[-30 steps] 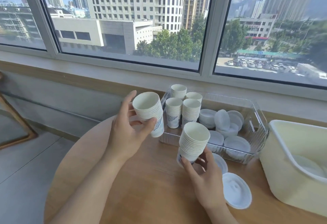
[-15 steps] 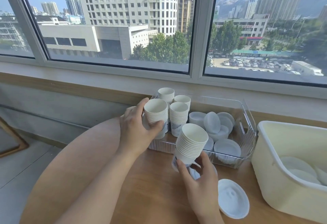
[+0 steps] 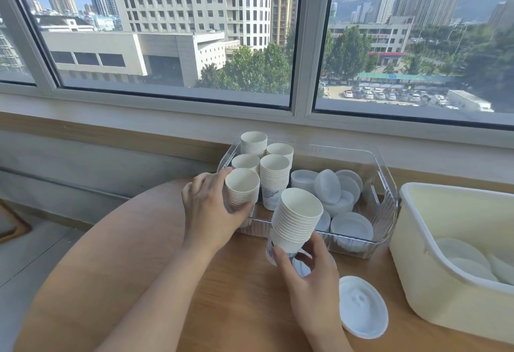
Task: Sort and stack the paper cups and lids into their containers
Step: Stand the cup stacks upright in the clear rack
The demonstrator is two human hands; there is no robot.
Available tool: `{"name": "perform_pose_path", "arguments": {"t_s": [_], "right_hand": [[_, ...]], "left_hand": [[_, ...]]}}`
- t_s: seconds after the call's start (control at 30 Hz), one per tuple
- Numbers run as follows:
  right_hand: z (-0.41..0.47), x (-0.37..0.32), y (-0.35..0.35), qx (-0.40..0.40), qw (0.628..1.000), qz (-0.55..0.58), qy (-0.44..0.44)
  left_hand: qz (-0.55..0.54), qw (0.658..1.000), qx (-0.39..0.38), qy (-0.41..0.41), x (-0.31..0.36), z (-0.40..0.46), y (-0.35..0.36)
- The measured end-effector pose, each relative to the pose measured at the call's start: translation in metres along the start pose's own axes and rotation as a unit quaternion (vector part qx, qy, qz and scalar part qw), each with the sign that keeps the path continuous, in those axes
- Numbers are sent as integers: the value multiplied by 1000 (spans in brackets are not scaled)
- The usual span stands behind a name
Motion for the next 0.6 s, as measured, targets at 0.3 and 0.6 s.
{"name": "perform_pose_path", "arguments": {"t_s": [0.3, 0.6], "right_hand": [[1, 5, 0, -1, 1000, -20, 9], [2, 10, 3, -4, 999, -47, -1]], "left_hand": [[46, 998, 7, 37, 2, -3, 4], [-110, 993, -17, -34, -17, -8, 15]]}}
Point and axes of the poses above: each hand's wrist, its own z-axis towards the middle knuckle, its own y-axis out of the palm, x = y × z, the point moved 8 cm from there along z, towards the middle knuckle, and after that the axes turned 3 degrees about y, right-handed, at the moved point
